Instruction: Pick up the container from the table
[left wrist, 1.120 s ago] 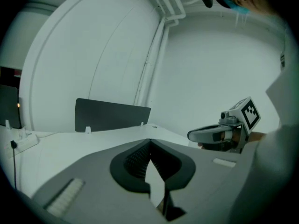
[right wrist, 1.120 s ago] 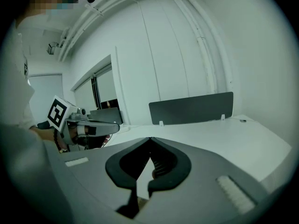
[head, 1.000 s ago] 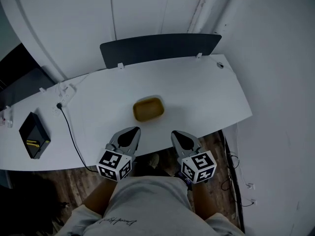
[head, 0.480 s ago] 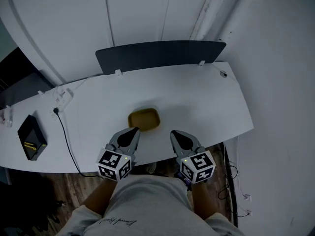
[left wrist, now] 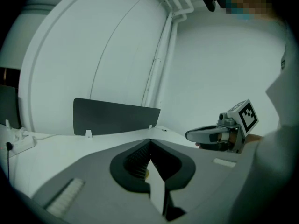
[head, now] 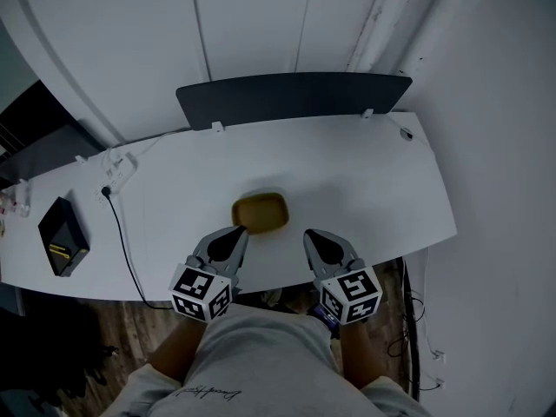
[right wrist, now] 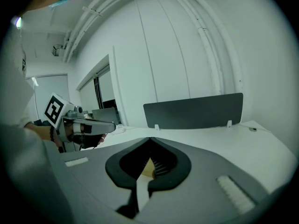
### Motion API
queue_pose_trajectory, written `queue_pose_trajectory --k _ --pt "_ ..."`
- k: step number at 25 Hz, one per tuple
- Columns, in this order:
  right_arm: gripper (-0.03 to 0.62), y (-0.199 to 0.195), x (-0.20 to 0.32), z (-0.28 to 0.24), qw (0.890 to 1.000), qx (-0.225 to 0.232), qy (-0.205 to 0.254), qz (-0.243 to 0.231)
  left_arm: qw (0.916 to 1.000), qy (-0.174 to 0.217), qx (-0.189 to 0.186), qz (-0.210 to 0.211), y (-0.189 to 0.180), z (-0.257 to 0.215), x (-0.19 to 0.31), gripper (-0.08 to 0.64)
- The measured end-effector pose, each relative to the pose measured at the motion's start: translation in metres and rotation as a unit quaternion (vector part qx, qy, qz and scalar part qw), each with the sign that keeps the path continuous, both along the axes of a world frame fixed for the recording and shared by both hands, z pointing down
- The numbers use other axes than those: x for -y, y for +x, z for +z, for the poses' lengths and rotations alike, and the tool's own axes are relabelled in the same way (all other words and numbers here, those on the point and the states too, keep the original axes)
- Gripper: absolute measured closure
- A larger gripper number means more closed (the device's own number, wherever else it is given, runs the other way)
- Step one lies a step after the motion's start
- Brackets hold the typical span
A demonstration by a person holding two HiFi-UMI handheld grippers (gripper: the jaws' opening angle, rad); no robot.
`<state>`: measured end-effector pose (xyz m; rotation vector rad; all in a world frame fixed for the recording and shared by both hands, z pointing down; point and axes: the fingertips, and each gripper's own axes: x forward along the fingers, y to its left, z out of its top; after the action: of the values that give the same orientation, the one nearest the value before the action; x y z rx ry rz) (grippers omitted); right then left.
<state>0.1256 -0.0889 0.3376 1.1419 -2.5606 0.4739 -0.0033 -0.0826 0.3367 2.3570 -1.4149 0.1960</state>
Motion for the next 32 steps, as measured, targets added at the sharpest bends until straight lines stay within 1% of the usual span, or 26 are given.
queue_pose_trajectory --k 5,14,23,32 --pt "0.577 -0.008 -0.002 0.002 1.000 -0.001 -0.002 -0.005 1.0000 -0.004 0.009 0.000 -0.011 -0.001 -0.001 0.560" --pt "0.577 -0.007 0.009 0.006 1.000 -0.007 -0.011 0.019 0.9996 -0.021 0.019 0.006 -0.029 0.006 0.007 0.560" --pt "0.577 -0.004 0.031 0.015 0.999 -0.020 -0.022 0.028 0.9992 -0.036 0.018 0.008 -0.041 0.019 0.025 0.560" --pt "0.577 -0.012 0.048 0.030 0.999 -0.031 -0.034 0.028 0.9983 -0.056 0.019 0.003 -0.058 0.042 0.041 0.560"
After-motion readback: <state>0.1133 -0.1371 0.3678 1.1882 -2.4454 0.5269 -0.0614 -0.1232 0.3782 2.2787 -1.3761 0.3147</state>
